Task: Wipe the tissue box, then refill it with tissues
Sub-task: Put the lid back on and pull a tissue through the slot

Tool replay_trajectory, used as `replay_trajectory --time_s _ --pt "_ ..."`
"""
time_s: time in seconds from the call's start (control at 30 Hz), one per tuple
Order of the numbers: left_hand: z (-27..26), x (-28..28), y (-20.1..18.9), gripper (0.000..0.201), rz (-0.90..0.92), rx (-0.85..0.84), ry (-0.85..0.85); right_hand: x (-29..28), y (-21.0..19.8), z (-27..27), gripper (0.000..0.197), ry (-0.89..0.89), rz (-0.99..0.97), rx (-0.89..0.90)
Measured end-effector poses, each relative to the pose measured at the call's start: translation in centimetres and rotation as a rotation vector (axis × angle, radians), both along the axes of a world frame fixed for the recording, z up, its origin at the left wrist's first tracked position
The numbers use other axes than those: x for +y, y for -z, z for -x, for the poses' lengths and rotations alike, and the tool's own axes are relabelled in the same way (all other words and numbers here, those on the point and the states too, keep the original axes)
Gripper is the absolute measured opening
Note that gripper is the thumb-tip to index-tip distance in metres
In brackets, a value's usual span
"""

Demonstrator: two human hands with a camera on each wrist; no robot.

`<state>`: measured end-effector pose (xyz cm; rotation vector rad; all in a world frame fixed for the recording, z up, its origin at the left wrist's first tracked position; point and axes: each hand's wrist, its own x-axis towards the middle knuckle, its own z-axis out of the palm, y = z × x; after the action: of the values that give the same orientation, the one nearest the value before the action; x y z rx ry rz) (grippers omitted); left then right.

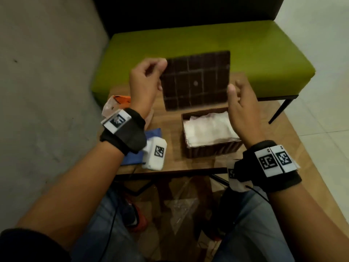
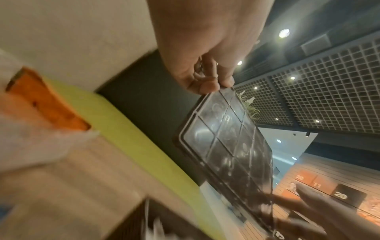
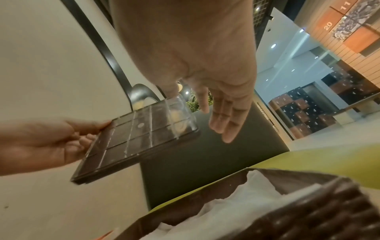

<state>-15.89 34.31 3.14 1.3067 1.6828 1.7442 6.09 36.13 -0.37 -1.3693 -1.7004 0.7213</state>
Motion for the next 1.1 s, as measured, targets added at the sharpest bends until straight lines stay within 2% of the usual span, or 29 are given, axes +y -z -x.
replay_trajectory --time_s 0.07,0.13,0.27,0.4,0.53,0.7,0.93,1.1 --pt "-1.5 -0.6 1.9 0.013 0.121 -0.130 0.023 -0.3 0.4 -0.5 0.041 0.043 -0.013 0.001" --pt "-2.9 -1.1 4.1 0.020 0.223 -0.175 -0.006 -0.9 0.8 -1.2 0.030 0.102 0.043 -0.046" --pt "-4.9 -1.4 7.9 0.031 0.293 -0.146 -0.088 -1.4 2.6 -2.4 0.030 0.135 0.135 -0.170" --pt "-6.1 -1.5 10.3 0.027 0.312 -0.128 -0.143 -0.7 5.1 -2.9 0.030 0.156 0.155 -0.130" --pt "-6.8 -1.3 11.0 0.015 0.291 -0.113 -0.149 -0.6 6.2 -2.7 0.047 0.184 0.165 -0.091" --pt "-6.7 -0.3 10.9 0.011 0.321 -0.012 -0.139 -0.1 6.4 -2.6 0.028 0.203 0.246 -0.077" --pt "-6.4 0.4 10.7 0.025 0.395 0.134 -0.144 -0.4 6.5 -1.9 0.030 0.217 0.201 -0.124" --pt "-6.3 0.2 10.7 0.023 0.373 0.209 -0.138 -0.4 6.7 -1.9 0.029 0.211 0.179 -0.163"
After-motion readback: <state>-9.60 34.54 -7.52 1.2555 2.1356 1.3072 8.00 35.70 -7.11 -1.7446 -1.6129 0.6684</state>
